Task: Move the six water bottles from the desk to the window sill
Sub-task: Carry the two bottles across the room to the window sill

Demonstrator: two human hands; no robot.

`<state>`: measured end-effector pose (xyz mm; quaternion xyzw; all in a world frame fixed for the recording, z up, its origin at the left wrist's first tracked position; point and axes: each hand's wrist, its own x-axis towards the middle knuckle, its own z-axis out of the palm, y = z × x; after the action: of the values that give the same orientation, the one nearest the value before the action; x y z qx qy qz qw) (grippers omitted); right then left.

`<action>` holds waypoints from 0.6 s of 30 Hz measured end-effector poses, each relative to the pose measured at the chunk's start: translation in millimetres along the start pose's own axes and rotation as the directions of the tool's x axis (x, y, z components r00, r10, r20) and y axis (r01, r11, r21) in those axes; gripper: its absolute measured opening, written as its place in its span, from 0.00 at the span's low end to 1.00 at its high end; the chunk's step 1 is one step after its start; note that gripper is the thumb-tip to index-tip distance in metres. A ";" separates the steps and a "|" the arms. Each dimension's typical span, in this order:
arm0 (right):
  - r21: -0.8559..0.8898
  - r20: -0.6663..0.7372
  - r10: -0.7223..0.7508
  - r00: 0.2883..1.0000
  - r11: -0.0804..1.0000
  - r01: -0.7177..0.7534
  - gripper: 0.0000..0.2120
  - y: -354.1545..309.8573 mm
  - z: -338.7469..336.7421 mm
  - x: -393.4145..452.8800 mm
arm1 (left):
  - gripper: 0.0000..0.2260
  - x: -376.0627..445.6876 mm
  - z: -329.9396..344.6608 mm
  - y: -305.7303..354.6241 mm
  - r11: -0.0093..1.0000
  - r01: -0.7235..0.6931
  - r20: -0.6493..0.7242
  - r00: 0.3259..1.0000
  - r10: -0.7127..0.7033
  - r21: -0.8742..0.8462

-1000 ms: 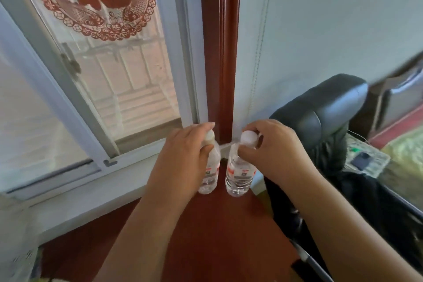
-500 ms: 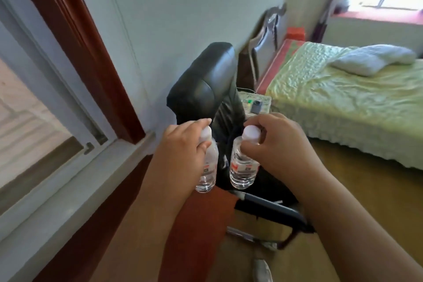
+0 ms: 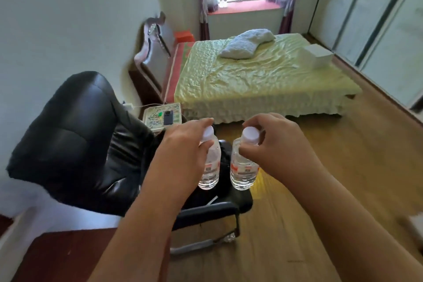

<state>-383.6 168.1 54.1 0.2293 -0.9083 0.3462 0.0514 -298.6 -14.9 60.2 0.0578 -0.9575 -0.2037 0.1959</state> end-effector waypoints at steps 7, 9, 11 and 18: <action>-0.095 -0.160 0.101 0.982 0.989 -0.117 0.14 78.1 -71.5 -4.7 | 0.20 48.8 64.5 84.4 0.983 -0.131 0.043 0.990 0.137 -0.127; -0.093 -0.210 0.145 0.967 0.981 -0.168 0.14 97.5 -87.9 -8.0 | 0.20 60.6 79.9 105.2 0.971 -0.175 0.071 0.979 0.189 -0.164; -0.094 -0.254 0.186 0.949 0.972 -0.216 0.14 114.4 -102.1 -12.8 | 0.20 71.1 93.1 123.9 0.956 -0.218 0.093 0.966 0.239 -0.198; -0.074 -0.398 0.371 0.839 0.899 -0.432 0.12 145.3 -134.8 -36.5 | 0.19 109.3 134.6 171.0 0.876 -0.377 0.190 0.877 0.442 -0.299</action>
<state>-425.6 365.2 58.7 -0.0419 -0.9342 0.3121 0.1679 -457.8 169.4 56.1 -0.1996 -0.9307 -0.2833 0.1173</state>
